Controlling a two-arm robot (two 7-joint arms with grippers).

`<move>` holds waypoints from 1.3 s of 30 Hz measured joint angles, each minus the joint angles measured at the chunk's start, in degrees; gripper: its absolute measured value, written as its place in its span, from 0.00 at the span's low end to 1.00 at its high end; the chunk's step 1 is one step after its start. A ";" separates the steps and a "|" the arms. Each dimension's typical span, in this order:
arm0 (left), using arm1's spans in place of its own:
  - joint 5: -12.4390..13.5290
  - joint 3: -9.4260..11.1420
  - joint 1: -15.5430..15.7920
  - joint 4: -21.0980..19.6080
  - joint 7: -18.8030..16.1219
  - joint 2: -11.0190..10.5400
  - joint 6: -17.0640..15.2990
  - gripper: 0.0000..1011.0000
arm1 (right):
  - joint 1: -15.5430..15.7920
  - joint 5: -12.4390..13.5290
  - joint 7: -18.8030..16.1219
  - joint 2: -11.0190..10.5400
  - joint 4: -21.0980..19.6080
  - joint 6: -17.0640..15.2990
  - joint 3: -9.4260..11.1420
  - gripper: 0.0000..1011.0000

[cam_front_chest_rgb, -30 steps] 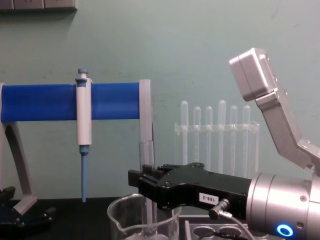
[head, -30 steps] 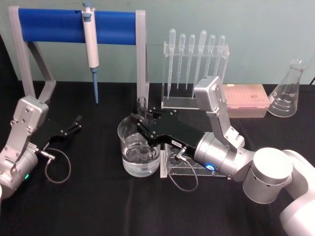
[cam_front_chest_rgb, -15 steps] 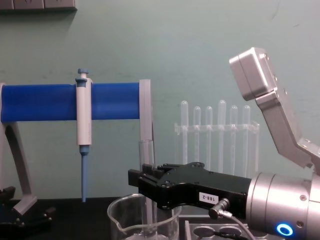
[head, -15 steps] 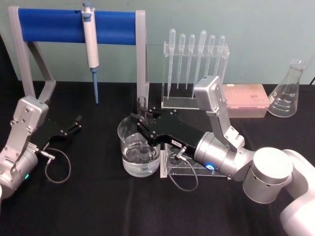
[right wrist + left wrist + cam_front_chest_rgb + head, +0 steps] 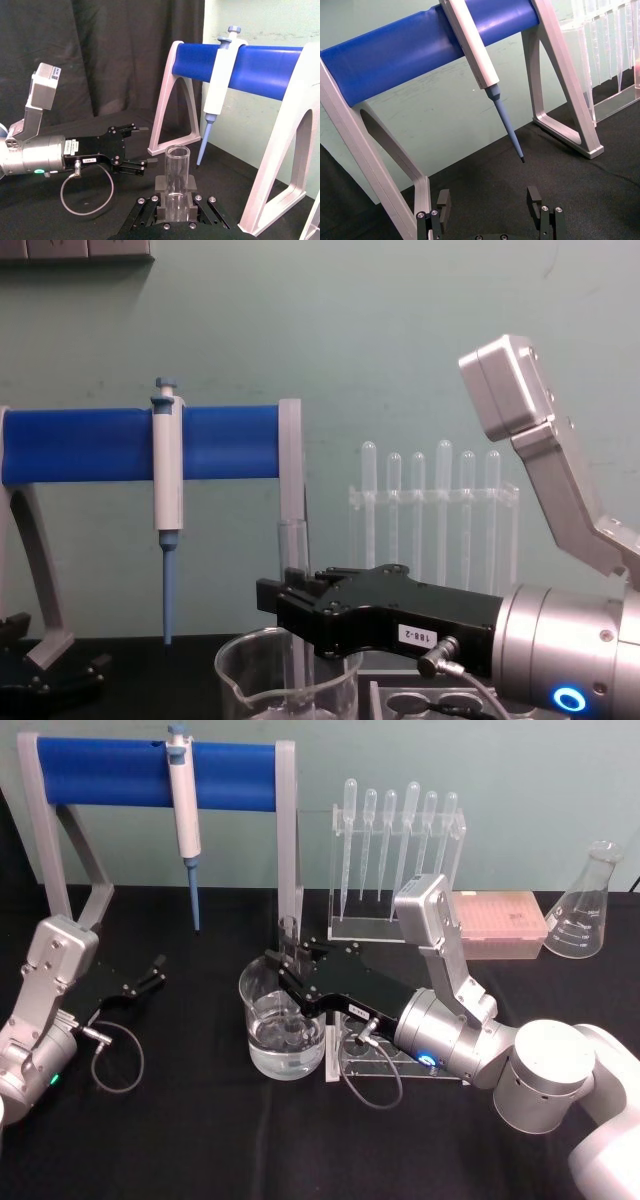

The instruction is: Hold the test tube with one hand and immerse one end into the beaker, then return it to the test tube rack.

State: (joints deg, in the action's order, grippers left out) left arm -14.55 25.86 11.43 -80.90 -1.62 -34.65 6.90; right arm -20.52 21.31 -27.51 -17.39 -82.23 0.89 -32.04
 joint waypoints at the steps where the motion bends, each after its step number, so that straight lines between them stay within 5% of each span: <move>1: 0.00 0.00 0.00 0.00 0.00 0.00 0.00 0.99 | 0.00 0.00 0.00 0.00 0.00 0.00 0.00 0.22; 39: 0.00 0.00 0.00 0.00 0.00 0.00 0.00 0.99 | 0.00 0.00 0.01 0.00 0.00 0.00 0.00 0.22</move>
State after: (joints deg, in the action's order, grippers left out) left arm -14.55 25.86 11.43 -80.90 -1.62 -34.65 6.91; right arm -20.52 21.31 -27.50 -17.39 -82.23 0.89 -32.04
